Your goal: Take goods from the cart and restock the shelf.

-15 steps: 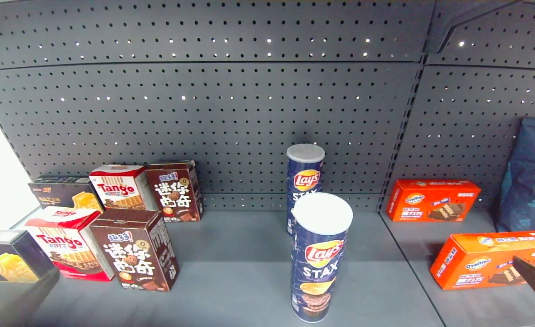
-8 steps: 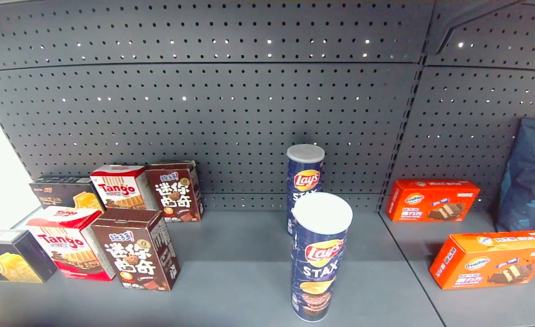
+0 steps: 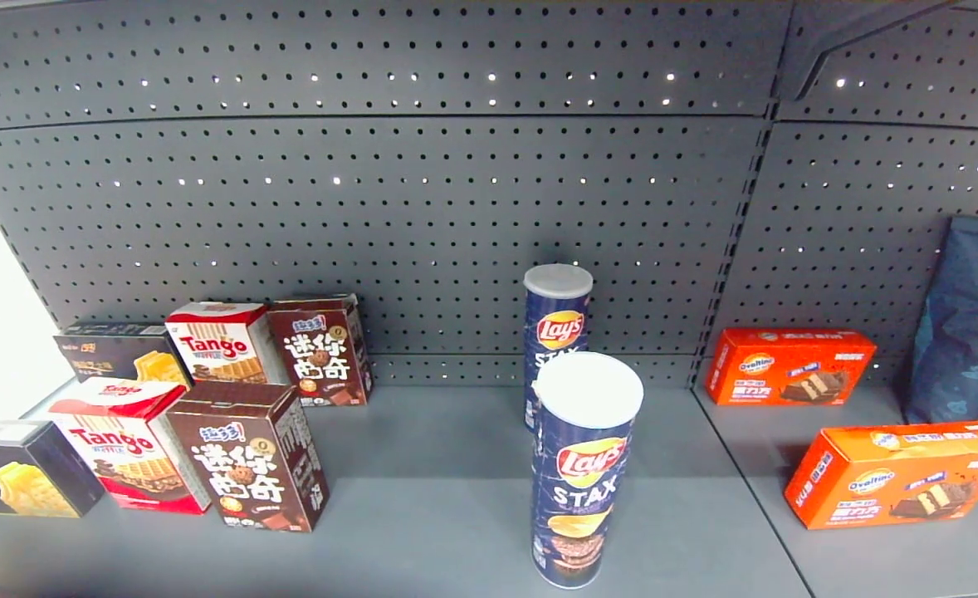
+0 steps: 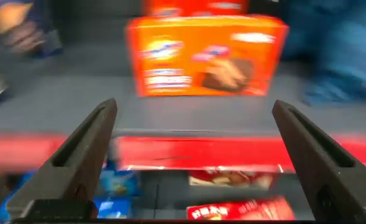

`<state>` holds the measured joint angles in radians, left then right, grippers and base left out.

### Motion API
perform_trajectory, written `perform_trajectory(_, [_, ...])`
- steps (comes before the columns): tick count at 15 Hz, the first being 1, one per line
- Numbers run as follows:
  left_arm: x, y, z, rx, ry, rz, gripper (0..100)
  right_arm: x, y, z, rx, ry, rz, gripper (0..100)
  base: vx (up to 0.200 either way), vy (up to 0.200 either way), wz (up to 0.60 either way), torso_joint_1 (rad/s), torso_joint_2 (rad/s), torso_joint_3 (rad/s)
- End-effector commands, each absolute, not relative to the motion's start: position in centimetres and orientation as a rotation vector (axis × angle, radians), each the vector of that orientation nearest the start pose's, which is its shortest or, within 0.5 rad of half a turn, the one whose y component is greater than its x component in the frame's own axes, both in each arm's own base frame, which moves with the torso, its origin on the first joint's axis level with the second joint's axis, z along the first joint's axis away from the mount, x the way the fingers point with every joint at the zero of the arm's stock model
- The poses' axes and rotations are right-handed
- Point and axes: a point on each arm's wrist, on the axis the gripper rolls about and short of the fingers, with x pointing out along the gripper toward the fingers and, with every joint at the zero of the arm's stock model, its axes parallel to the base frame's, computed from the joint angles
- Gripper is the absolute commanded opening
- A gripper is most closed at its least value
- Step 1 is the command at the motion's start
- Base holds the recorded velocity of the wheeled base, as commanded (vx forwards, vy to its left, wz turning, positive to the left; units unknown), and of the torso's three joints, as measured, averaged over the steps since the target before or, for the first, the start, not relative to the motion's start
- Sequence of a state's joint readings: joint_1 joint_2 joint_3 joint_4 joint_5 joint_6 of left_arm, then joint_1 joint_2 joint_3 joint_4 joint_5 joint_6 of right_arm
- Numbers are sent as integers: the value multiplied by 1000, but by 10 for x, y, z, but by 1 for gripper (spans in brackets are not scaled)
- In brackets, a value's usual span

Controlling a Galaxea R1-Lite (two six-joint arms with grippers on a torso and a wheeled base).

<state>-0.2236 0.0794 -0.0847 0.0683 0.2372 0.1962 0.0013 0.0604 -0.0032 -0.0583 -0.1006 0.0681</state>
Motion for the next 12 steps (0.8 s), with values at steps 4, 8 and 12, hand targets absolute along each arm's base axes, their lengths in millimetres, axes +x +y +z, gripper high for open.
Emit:
perform_trajectory(4, [-19,10,87,218,86,2,100,-23,1,76,-37,8,51,100,0,0,0,0,0,0])
perform_trajectory(8, [-19,10,87,218,86,5,100,-23,1,76,-6,-2,41,100,0,0,0,0,0,0])
perform_trajectory(12, [-19,10,87,218,86,1,100,-23,1,76,-5,-2,41,100,0,0,0,0,0,0])
